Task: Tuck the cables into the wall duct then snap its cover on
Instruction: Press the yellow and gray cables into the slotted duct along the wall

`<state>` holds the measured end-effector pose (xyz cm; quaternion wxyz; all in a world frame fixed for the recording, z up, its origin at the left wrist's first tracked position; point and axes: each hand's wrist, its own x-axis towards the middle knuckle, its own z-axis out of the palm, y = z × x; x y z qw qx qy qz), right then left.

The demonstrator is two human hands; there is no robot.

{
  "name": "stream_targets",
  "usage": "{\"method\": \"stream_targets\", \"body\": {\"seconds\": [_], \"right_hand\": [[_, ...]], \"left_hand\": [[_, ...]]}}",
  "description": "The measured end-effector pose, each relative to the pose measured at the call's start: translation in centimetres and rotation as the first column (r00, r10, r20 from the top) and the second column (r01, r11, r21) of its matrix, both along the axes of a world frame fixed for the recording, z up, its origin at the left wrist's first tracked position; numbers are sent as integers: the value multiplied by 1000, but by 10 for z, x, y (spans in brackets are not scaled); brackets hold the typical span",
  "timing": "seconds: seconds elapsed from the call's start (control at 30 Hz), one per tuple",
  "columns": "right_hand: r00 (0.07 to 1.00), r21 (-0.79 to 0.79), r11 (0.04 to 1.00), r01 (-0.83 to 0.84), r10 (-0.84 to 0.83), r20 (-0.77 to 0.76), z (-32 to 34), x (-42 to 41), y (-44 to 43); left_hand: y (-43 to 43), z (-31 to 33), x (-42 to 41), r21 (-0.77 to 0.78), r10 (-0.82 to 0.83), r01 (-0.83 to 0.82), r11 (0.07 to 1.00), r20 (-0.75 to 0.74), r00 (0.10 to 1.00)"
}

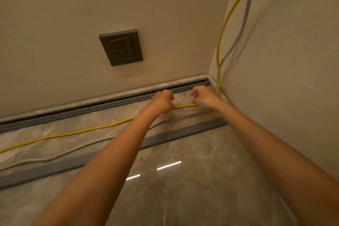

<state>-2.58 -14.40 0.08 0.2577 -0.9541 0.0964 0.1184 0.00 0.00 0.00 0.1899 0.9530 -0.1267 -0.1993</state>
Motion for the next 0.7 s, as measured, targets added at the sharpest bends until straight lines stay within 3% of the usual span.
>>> {"method": "stream_targets", "body": {"seconds": [0.1,0.23,0.37,0.53,0.7], "right_hand": [[993,-161,981,-104,93,-75,-13,6,-10],[981,-407,893,-194,188,-56,-23,10,-18],[973,-489,845,-218,226,-43,-25,17,-21],[956,-537,835,-119,242,166,-28,30,-26],[964,-597,800,-60,201,172,-33,37,-27]], "left_hand": [[-7,-16,2,133,-42,42,990,-1,999],[-7,-28,4,190,-108,94,977,63,992],[-6,-29,9,197,-148,125,972,110,983],[-5,-30,18,157,-54,-8,988,384,922],[1,-34,26,191,-84,17,981,350,933]]}}
